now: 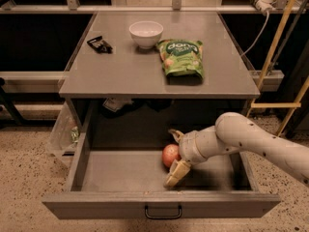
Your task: Place apple into top drawer
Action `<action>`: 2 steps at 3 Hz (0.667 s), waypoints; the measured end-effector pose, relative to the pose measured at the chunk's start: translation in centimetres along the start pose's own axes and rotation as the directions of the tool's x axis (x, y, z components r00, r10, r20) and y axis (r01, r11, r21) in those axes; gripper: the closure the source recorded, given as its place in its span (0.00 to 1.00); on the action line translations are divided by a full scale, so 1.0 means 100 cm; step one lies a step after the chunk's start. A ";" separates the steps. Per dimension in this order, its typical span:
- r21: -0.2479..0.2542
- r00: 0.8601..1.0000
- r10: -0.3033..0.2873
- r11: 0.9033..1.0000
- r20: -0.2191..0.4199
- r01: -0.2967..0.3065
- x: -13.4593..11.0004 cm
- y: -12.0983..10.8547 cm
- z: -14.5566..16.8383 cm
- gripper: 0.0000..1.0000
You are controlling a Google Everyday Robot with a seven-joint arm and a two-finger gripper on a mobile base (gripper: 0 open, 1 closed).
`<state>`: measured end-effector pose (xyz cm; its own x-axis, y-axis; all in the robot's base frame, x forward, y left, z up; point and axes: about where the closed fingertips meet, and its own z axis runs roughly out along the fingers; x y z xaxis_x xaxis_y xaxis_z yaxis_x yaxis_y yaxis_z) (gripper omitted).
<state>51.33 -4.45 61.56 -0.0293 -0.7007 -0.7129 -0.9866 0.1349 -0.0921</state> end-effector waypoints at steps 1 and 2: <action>-0.006 1.000 -0.002 1.000 0.005 0.002 0.000 0.001 0.001 0.00; -0.014 1.000 -0.018 1.000 0.026 0.018 -0.001 -0.004 -0.013 0.00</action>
Offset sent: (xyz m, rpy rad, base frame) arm 0.0061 -0.0268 0.0275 0.0480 -0.0220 0.0443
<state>51.48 -5.34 62.61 -0.0077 -0.6847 -0.7288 -0.9890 0.1126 -0.0954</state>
